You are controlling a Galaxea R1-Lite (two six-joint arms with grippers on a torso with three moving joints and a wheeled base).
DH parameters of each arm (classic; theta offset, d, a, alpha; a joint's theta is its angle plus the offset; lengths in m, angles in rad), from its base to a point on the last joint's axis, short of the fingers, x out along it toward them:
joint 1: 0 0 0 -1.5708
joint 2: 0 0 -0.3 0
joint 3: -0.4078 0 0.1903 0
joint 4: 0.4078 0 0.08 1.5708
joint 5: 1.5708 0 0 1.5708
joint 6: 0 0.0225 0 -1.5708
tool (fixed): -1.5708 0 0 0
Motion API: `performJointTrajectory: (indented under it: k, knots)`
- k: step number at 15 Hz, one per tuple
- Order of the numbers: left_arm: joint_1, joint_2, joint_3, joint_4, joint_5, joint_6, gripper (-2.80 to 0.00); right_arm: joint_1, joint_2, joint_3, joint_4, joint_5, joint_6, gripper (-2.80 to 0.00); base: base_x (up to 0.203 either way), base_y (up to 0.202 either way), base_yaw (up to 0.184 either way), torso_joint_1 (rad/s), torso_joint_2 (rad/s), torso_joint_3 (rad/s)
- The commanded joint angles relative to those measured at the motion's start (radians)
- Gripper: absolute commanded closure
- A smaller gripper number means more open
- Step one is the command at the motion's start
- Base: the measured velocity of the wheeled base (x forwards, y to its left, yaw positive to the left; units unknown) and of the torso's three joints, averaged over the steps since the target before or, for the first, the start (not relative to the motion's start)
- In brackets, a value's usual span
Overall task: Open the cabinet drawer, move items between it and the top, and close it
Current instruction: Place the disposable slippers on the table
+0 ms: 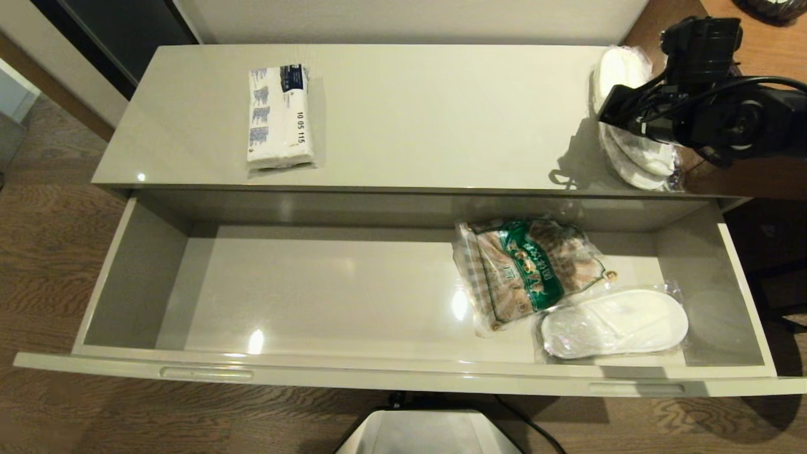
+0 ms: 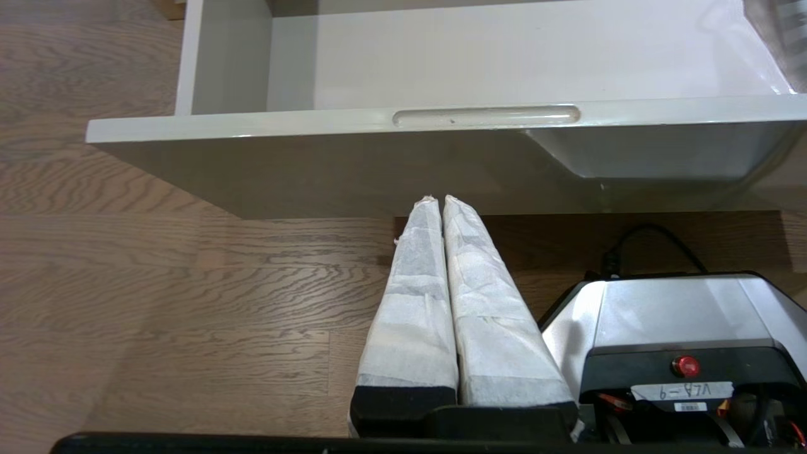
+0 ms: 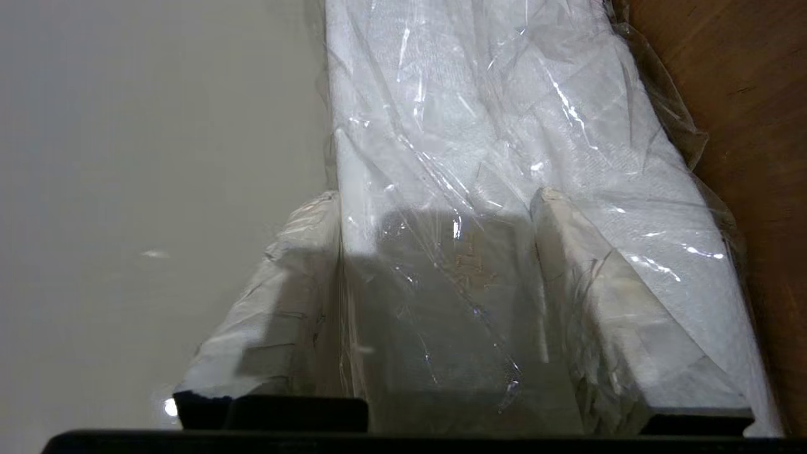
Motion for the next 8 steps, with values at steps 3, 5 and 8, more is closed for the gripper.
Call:
performJointTrajectory:
  k: [3,5,8]
  knots:
    - [0.000,0.001,0.000,0.000,0.000,0.001,0.00,0.002,-0.073,0.032,0.005,0.011,0.046,-2.80,0.000,0.000,0.000,0.000,0.00,0.000]
    - [0.000,0.001,0.000,0.000,0.000,0.001,0.00,0.002,-0.100,0.036,0.022,0.014,0.076,-2.80,0.000,0.000,0.000,0.000,0.00,0.000]
    - [0.000,0.001,0.000,0.000,0.000,0.001,0.00,0.003,-0.170,0.039,0.063,0.046,0.099,-2.80,0.000,0.000,0.000,0.000,0.00,0.000]
